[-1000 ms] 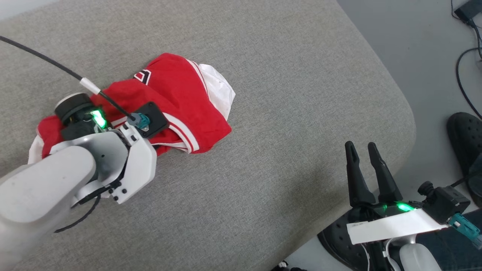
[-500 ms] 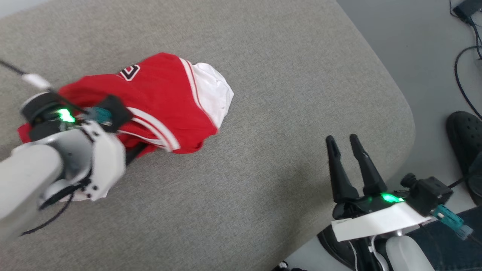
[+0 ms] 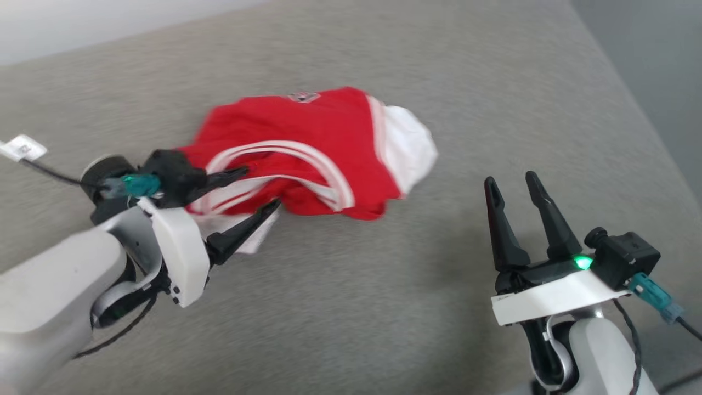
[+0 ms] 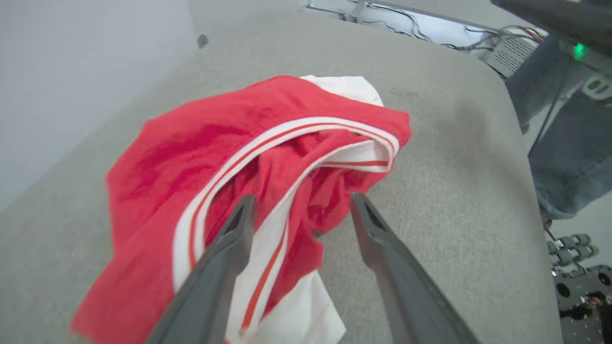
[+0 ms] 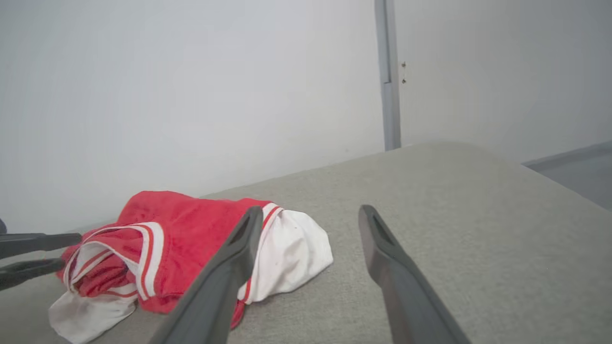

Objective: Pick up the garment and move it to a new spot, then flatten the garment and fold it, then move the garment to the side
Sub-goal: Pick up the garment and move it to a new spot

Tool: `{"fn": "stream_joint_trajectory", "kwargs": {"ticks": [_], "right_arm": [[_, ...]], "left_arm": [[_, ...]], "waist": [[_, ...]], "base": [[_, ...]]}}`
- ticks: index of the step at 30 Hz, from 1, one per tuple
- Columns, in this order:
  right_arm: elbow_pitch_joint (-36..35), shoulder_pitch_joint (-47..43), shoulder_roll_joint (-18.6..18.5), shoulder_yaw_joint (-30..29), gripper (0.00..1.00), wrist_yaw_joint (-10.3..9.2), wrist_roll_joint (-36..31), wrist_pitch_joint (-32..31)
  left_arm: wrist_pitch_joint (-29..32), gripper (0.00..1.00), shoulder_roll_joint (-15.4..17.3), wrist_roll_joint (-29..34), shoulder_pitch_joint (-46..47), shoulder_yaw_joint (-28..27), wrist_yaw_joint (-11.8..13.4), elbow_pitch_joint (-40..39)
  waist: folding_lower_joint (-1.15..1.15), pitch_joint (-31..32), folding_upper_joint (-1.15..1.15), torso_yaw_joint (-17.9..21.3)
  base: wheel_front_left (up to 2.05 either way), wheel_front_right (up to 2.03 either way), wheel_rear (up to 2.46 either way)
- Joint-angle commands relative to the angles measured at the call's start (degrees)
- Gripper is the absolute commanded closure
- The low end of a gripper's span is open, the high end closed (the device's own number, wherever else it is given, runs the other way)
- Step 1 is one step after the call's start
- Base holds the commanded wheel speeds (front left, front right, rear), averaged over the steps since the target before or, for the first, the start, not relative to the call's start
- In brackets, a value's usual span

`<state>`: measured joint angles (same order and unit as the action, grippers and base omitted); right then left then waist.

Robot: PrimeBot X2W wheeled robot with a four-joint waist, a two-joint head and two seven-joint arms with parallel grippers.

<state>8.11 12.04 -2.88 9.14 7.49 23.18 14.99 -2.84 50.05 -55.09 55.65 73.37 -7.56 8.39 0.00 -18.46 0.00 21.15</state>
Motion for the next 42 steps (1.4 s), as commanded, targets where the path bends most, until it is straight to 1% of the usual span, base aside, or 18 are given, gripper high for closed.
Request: {"fn": "stream_joint_trajectory", "kwargs": {"ticks": [1,2,3,5,6,7,9,11,14,18,21,27,31,33,35,42], "right_arm": [[0.52,0.52,-0.06,-0.64,0.0,0.0,-1.14,0.29],[0.87,0.72,-0.05,-1.06,0.0,0.0,-1.93,0.29],[1.44,0.84,-0.06,-2.11,0.0,0.0,-3.46,0.29],[2.18,0.46,-0.06,-3.49,0.0,0.0,-4.74,0.29],[2.45,0.16,-0.05,-4.57,0.0,0.0,-5.47,0.29],[2.45,0.16,-0.05,-4.57,0.0,0.0,-5.47,0.29],[2.89,-0.45,-0.07,-6.31,0.0,0.0,-6.91,0.29],[3.2,-1.02,-0.06,-8.09,0.0,0.0,-7.91,0.29],[3.47,-2.43,-0.04,-10.56,0.0,0.0,-9.71,0.3],[3.47,-4.97,-0.08,-13.24,0.0,0.0,-11.14,0.29],[3.28,-6.86,-0.05,-14.42,0.0,0.0,-12.04,0.29],[2.5,-9.28,-0.05,-15.91,0.0,0.0,-12.83,0.29],[1.48,-10.08,-0.05,-17.11,0.0,0.0,-13.09,0.29],[0.9,-10.55,-0.05,-17.56,0.0,0.0,-13.08,0.29],[0.42,-10.79,-0.06,-17.82,0.0,0.0,-13.01,0.29],[0.29,-11.94,-0.05,-18.26,0.0,0.0,-12.21,0.3]], "left_arm": [[-2.51,0.0,-0.53,-1.58,-1.32,-0.04,0.15,1.06],[-4.4,0.0,-0.79,-2.63,-2.16,-0.22,0.15,1.81],[-8.37,0.0,-1.61,-5.57,-4.27,-1.4,0.15,4.12],[-10.88,0.0,-2.99,-8.74,-6.86,-3.63,0.18,6.74],[-11.61,0.0,-3.96,-10.08,-8.54,-4.78,0.17,7.84],[-11.61,0.0,-3.96,-10.08,-8.54,-4.78,0.17,7.84],[-12.32,0.0,-5.41,-11.39,-11.88,-7.67,0.45,10.52],[-12.39,0.0,-7.53,-10.82,-15.45,-13.68,0.69,12.32],[-12.39,0.0,-11.46,-7.2,-23.59,-23.73,1.4,14.96],[-12.41,0.0,-16.54,-0.39,-33.34,-36.47,0.97,16.58],[-12.41,0.0,-20.09,4.96,-40.23,-45.36,0.63,16.49],[-12.43,0.0,-25.24,16.51,-49.58,-62.13,0.46,12.61],[-12.42,0.0,-28.81,22.83,-54.77,-71.34,0.14,8.2],[-12.42,0.0,-30.4,25.12,-56.99,-74.04,0.09,6.28],[-12.42,0.0,-31.5,26.95,-58.76,-75.38,0.03,4.56],[-12.43,0.0,-33.63,28.76,-61.06,-75.9,0.05,2.65]], "waist": [[0.0,3.06,0.0,-5.72],[0.0,3.45,0.0,-6.92],[0.0,4.32,0.0,-9.34],[0.0,5.13,0.0,-11.84],[0.0,5.53,0.0,-13.14],[0.0,5.53,0.0,-13.14],[0.0,6.35,0.0,-15.38],[0.0,7.03,0.0,-17.49],[0.0,8.55,0.0,-20.33],[0.0,10.64,0.0,-23.38],[0.0,11.67,0.0,-24.95],[0.0,12.76,0.0,-26.61],[0.0,13.2,0.0,-26.72],[0.0,13.45,0.0,-26.61],[0.0,13.68,0.0,-26.37],[0.0,13.88,0.0,-25.91]], "base": [[0.0,0.0,0.0],[0.0,0.0,0.0],[0.0,0.0,0.0],[0.0,0.0,0.0],[0.0,0.0,0.0],[0.0,0.0,0.0],[0.0,0.0,0.0],[0.0,0.0,0.0],[0.0,0.0,0.0],[0.0,0.0,0.0],[0.0,0.0,0.0],[0.0,0.0,0.0],[0.0,0.0,0.0],[0.0,0.0,0.0],[0.0,0.0,0.0],[0.0,0.0,0.0]]}}
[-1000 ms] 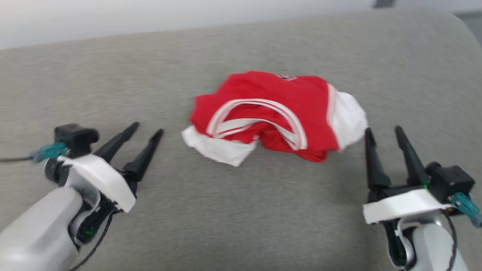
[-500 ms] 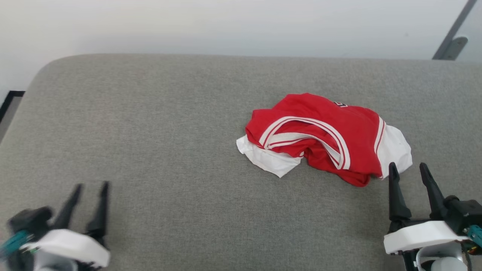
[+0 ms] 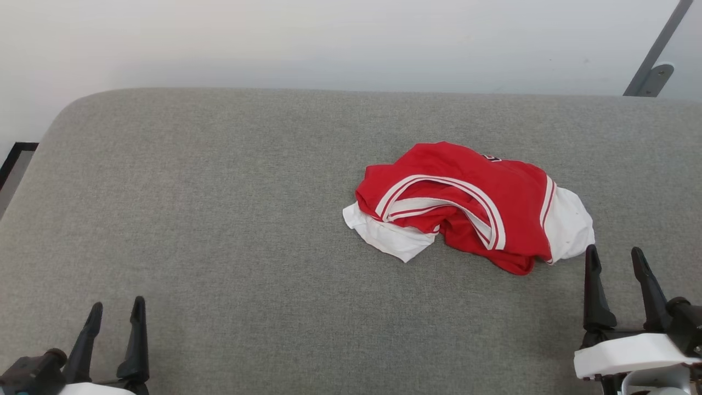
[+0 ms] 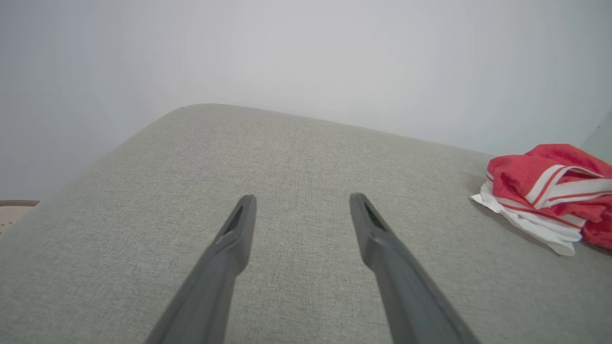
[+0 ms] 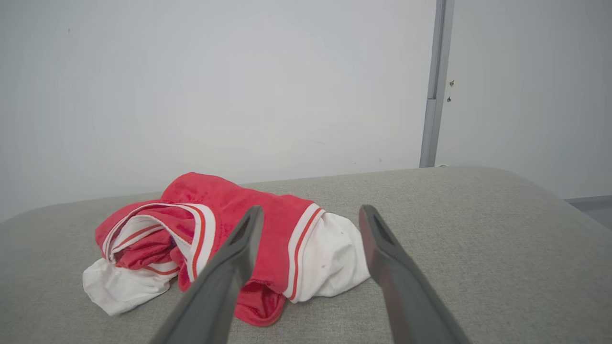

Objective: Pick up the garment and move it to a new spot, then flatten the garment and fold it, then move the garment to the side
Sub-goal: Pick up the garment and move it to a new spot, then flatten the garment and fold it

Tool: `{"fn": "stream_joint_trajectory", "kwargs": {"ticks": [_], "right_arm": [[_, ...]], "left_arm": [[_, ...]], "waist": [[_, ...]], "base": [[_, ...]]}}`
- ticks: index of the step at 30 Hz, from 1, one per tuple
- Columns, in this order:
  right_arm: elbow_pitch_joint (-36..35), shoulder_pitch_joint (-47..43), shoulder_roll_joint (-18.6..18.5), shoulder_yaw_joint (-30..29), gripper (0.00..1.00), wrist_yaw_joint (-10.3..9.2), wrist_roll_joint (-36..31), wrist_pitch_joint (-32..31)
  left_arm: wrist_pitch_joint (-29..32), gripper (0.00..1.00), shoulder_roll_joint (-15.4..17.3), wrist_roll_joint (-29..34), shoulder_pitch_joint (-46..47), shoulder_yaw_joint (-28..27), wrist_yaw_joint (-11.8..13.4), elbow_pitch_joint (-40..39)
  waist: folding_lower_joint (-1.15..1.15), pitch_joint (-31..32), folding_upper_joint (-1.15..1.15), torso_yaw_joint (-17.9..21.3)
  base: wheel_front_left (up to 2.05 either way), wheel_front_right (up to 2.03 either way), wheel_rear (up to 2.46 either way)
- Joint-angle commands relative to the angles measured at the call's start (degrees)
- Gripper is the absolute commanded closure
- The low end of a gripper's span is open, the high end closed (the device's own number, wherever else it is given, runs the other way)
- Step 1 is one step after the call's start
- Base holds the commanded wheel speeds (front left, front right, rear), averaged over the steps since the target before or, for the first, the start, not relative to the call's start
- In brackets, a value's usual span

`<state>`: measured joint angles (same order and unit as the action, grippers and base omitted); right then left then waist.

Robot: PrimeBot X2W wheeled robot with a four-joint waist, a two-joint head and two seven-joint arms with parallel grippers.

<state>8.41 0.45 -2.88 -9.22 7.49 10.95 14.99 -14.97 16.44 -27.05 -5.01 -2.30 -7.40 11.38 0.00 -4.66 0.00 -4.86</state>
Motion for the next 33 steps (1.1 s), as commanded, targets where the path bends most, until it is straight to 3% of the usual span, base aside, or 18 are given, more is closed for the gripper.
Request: {"fn": "stream_joint_trajectory", "kwargs": {"ticks": [1,18,24,30,33], "right_arm": [[-0.02,-0.49,-0.05,0.19,0.0,0.0,0.09,0.29],[0.15,-0.19,-0.05,0.99,0.0,0.0,0.65,0.29],[-0.2,0.64,-0.04,1.28,0.0,0.0,1.1,0.29],[-0.63,2.6,-0.04,2.4,0.0,0.0,1.99,0.29],[-0.94,3.92,-0.05,3.53,0.0,0.0,2.77,0.29]], "left_arm": [[-0.3,0.0,-0.2,0.71,-0.49,-0.24,-0.12,-0.4],[-0.3,0.0,-0.24,1.3,-0.69,0.39,-0.13,-2.72],[-0.31,0.0,0.99,-1.05,2.55,3.48,-0.13,-4.62],[-0.3,0.0,10.2,-3.2,13.06,14.79,-0.06,-4.96],[2.81,0.0,15.55,-6.32,20.39,22.37,-0.05,-3.23]], "waist": [[0.0,0.14,0.0,0.19],[0.0,0.15,0.0,1.33],[0.0,-0.58,0.0,2.13],[0.0,-2.75,0.0,3.72],[0.0,-4.5,0.0,5.47]], "base": [[0.0,0.0,0.0],[0.0,0.0,0.0],[0.0,0.0,0.0],[0.0,0.0,0.0],[0.0,0.0,0.0]]}}
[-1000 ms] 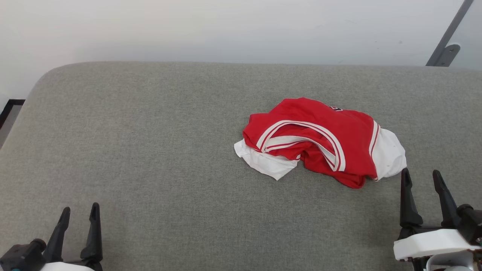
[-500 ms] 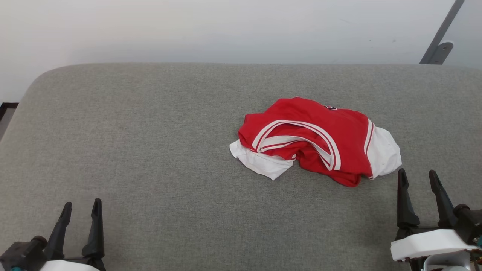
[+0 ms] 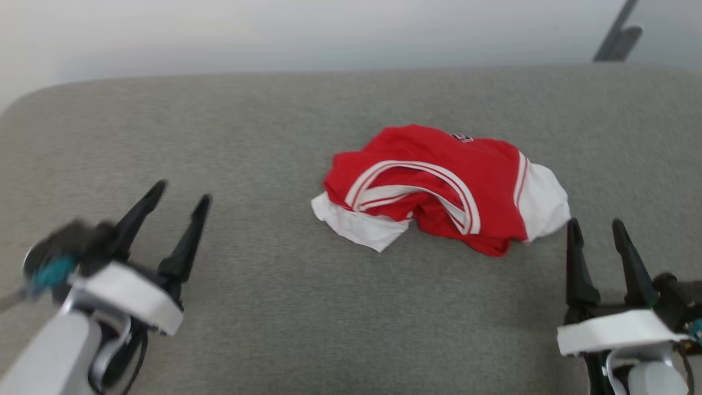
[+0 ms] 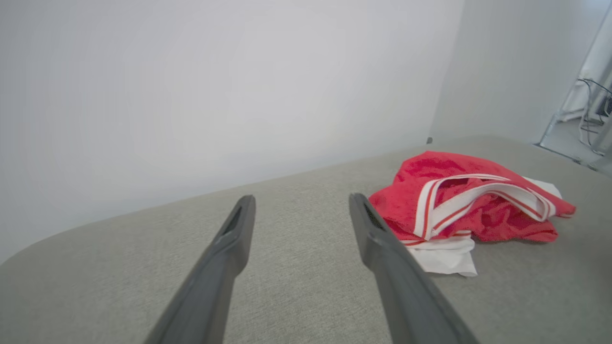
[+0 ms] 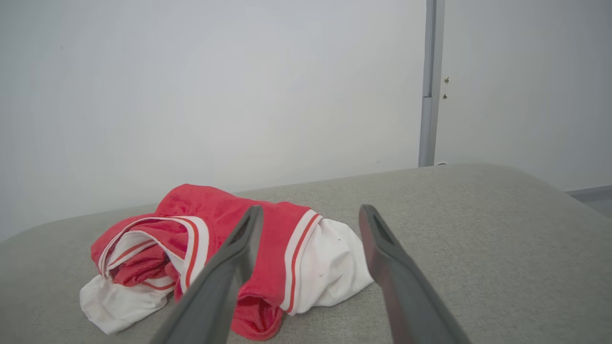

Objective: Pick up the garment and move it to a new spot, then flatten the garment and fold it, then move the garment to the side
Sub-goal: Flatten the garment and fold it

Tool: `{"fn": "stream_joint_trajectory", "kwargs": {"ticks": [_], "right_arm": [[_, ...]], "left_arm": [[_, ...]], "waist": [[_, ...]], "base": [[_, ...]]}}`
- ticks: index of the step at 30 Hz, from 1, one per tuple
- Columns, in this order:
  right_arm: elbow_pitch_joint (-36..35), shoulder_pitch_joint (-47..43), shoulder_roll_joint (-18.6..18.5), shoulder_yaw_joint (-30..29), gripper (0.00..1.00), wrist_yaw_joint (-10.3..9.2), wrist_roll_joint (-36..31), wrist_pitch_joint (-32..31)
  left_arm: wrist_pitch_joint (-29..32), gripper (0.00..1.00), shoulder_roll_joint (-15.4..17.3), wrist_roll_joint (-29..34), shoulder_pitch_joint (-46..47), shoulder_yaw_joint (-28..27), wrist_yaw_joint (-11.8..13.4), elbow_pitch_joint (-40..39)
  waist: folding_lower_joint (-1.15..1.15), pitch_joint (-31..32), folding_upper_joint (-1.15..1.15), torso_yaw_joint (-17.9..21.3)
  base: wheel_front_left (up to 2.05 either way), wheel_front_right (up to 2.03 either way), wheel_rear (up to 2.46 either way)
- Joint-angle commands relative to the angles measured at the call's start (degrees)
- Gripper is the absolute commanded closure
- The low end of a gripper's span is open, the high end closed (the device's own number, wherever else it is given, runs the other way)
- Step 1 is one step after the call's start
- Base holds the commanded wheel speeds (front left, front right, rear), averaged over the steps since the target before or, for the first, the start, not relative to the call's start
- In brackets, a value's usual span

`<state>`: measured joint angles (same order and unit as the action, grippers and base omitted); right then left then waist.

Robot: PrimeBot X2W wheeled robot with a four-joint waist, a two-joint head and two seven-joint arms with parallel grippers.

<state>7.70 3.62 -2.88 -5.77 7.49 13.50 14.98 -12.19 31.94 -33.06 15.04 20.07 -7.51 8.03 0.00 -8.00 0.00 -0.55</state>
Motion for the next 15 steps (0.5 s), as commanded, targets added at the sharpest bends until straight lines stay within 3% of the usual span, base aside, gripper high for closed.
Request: {"fn": "stream_joint_trajectory", "kwargs": {"ticks": [1,4,7,11,15], "right_arm": [[-0.41,1.29,-0.04,0.58,0.0,0.0,0.52,0.31],[-0.82,2.65,-0.05,1.8,0.0,0.0,1.82,0.3],[-1.09,3.78,-0.06,2.57,0.0,0.0,3.47,0.31],[-1.31,4.71,-0.02,3.92,0.0,0.0,6.46,0.31],[-1.39,4.84,-0.03,4.99,0.0,0.0,9.4,0.31]], "left_arm": [[1.81,0.0,1.65,-2.07,2.73,2.91,0.06,0.34],[9.47,0.0,7.27,-7.88,9.65,12.21,0.06,0.69],[18.87,0.0,11.59,-18.41,15.17,21.26,0.06,-1.02],[29.9,0.0,17.6,-32.36,21.54,27.42,0.1,-2.85],[36.04,0.0,22.07,-39.33,26.63,30.45,0.09,-2.83]], "waist": [[0.0,-2.0,0.0,2.0],[0.0,-4.7,0.0,4.75],[0.0,-7.32,0.0,7.45],[0.0,-10.73,0.0,11.29],[0.0,-13.35,0.0,14.81]], "base": [[0.0,0.0,0.0],[0.0,0.0,0.0],[0.0,0.0,0.0],[0.0,0.0,0.0],[0.0,0.0,0.0]]}}
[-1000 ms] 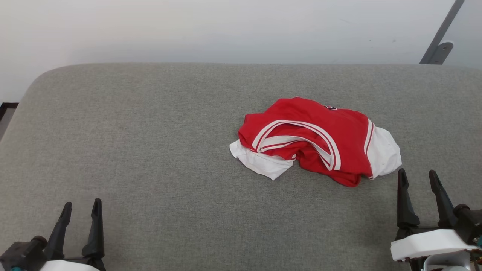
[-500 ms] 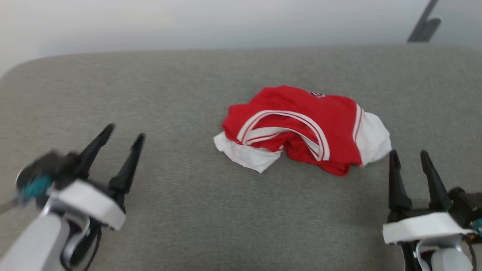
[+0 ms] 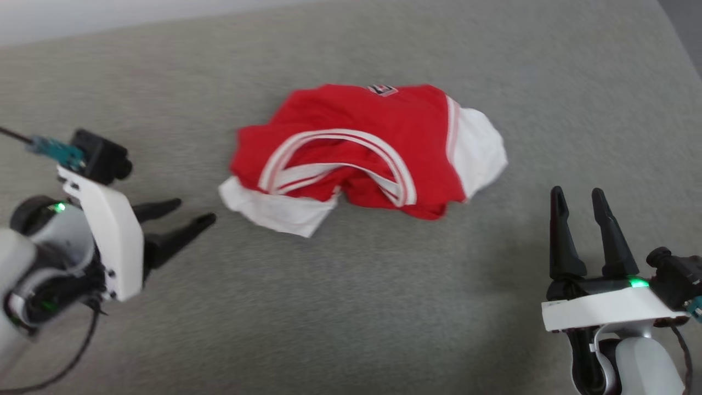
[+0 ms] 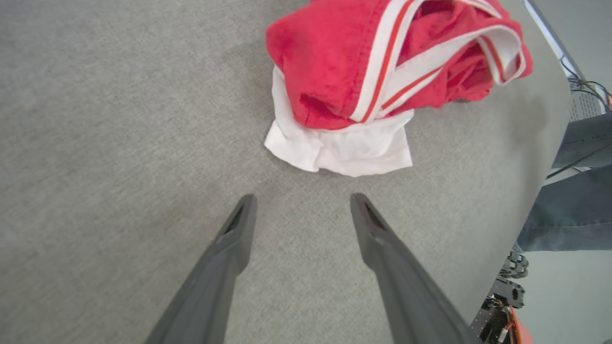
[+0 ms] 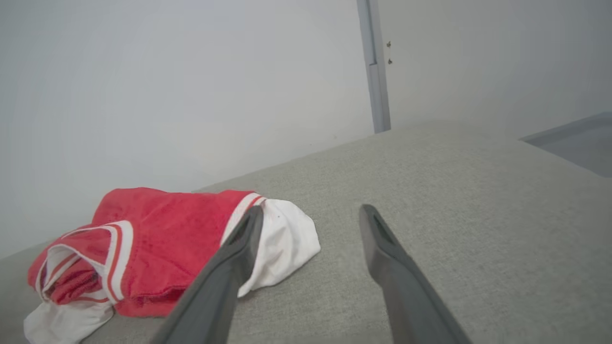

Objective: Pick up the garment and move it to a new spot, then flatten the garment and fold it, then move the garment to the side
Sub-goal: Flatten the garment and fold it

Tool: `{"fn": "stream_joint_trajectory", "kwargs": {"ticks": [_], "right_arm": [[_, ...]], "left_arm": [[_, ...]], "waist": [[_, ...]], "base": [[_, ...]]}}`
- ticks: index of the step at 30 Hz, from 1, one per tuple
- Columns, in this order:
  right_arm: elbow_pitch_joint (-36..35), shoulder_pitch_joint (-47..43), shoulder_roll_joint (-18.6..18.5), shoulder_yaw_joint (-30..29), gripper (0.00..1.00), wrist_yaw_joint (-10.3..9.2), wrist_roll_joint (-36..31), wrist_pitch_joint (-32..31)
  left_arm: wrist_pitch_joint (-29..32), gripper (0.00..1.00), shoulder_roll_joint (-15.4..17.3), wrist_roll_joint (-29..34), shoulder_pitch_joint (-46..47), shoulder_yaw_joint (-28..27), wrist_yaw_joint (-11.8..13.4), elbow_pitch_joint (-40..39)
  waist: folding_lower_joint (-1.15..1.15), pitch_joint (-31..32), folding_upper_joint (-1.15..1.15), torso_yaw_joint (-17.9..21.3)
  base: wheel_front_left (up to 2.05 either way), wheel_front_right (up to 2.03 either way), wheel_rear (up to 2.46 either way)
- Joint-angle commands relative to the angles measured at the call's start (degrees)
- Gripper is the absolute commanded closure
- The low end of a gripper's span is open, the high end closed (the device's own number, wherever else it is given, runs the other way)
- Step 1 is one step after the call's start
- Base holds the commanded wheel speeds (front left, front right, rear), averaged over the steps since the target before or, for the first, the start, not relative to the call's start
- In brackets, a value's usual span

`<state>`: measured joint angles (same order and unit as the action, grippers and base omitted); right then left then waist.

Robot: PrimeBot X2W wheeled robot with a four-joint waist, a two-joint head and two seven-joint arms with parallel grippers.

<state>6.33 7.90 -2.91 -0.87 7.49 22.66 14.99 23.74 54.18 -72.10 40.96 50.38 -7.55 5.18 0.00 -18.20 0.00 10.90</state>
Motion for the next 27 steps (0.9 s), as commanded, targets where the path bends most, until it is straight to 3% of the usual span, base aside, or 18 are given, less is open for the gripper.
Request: {"fn": "stream_joint_trajectory", "kwargs": {"ticks": [1,6,9,12,15,16,17,18,27], "right_arm": [[-0.03,0.54,0.0,0.35,0.0,0.0,0.9,0.29],[-0.03,0.43,-0.01,0.86,0.0,0.0,2.82,0.29],[-0.08,0.58,-0.01,1.4,0.0,0.0,3.65,0.29],[-0.35,0.8,-0.01,1.86,0.0,0.0,4.17,0.29],[-0.37,0.65,-0.04,2.15,0.0,0.0,4.38,0.29],[-0.35,0.56,-0.02,2.15,0.0,0.0,4.41,0.29],[-0.36,0.47,-0.03,1.96,0.0,0.0,4.39,0.29],[-0.41,0.38,-0.02,1.79,0.0,0.0,4.34,0.29],[-0.17,-0.08,-0.02,0.57,0.0,0.0,2.85,0.3]], "left_arm": [[0.97,0.0,0.53,-2.06,1.58,0.47,0.13,0.41],[2.09,0.0,2.38,-3.7,4.6,3.21,0.13,2.83],[2.09,0.0,2.19,-5.39,5.52,4.84,0.13,4.12],[2.23,0.0,2.9,-3.31,6.36,7.24,0.14,6.08],[1.84,0.0,1.86,-6.2,5.75,8.68,0.14,7.4],[1.8,0.15,2.03,-6.05,6.17,9.39,0.14,7.65],[1.8,0.76,2.14,-5.77,6.42,10.19,0.14,7.81],[1.68,1.0,2.15,-5.87,6.49,10.87,0.14,7.98],[-4.97,1.0,2.83,-7.46,9.67,11.83,0.13,10.36]], "waist": [[0.0,-3.62,0.0,4.13],[0.0,-4.66,0.0,6.8],[0.0,-4.77,0.0,7.88],[0.0,-4.89,0.0,8.6],[0.0,-4.73,0.0,9.05],[0.0,-4.69,0.0,9.15],[0.0,-4.64,0.0,9.19],[0.0,-4.55,0.0,9.16],[0.0,-2.29,0.0,6.1]], "base": [[0.0,0.0,0.0],[0.0,0.0,0.0],[0.0,0.0,0.0],[0.0,0.0,0.0],[0.0,0.0,0.0],[0.0,0.0,0.0],[0.0,0.0,0.0],[0.0,0.0,0.0],[0.0,0.0,0.0]]}}
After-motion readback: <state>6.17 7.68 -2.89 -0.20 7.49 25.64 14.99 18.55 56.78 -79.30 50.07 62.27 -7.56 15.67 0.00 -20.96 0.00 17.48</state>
